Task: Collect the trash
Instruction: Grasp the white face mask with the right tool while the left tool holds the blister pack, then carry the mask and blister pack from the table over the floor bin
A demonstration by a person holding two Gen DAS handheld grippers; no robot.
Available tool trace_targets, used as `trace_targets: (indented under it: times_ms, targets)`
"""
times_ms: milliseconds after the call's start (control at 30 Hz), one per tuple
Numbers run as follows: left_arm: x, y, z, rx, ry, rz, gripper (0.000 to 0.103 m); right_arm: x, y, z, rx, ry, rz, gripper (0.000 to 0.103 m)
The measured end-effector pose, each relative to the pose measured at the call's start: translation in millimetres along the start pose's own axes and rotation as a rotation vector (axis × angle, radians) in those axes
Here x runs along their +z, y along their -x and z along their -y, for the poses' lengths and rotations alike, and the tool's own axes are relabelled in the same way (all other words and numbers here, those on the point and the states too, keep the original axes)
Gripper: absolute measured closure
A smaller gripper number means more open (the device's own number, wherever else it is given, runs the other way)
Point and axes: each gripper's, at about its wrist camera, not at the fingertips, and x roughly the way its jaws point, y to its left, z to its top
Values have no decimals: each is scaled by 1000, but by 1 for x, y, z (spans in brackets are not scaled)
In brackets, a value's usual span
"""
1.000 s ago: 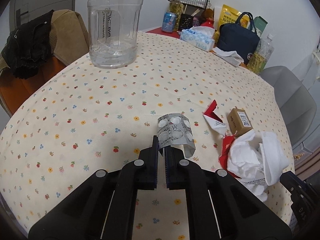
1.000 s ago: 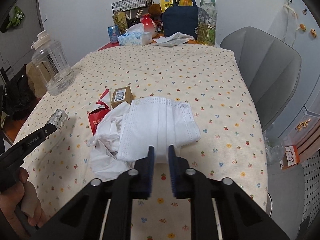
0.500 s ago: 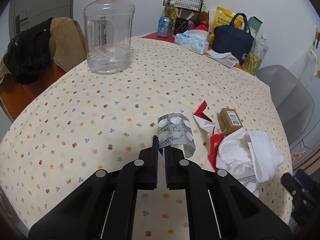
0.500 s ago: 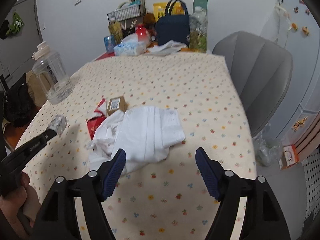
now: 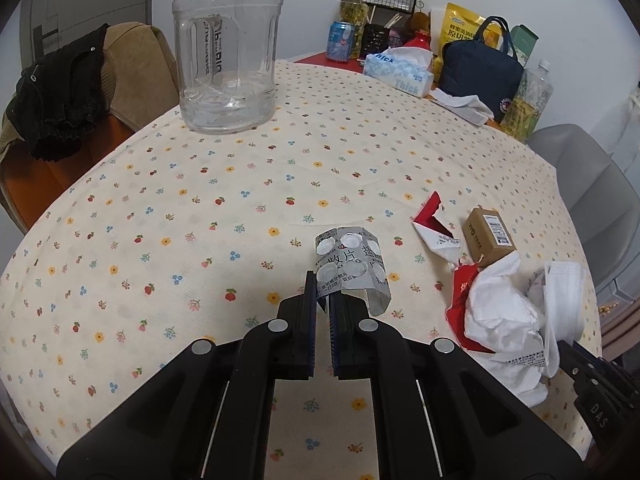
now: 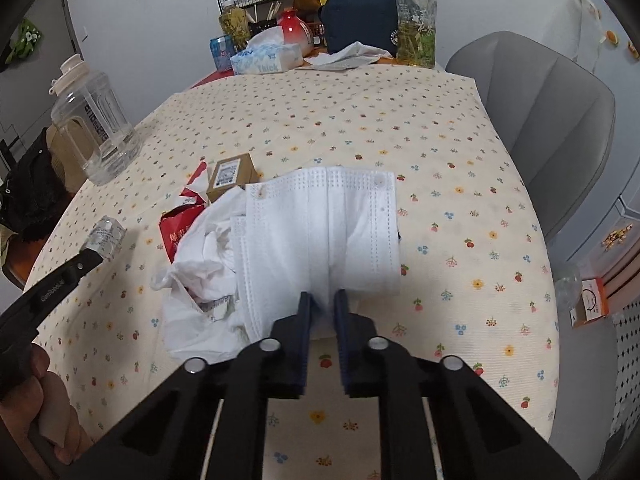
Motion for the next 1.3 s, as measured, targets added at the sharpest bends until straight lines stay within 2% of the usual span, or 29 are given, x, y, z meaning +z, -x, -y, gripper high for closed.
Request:
trace_targets:
  times_ms: [800, 1300]
  targets:
    - [-7, 47, 66, -95, -92, 75, 97, -3, 87, 39, -55, -50, 140, 98]
    - [-22, 81, 130, -179, -197, 106, 97, -20, 129, 81, -104, -119, 198, 97]
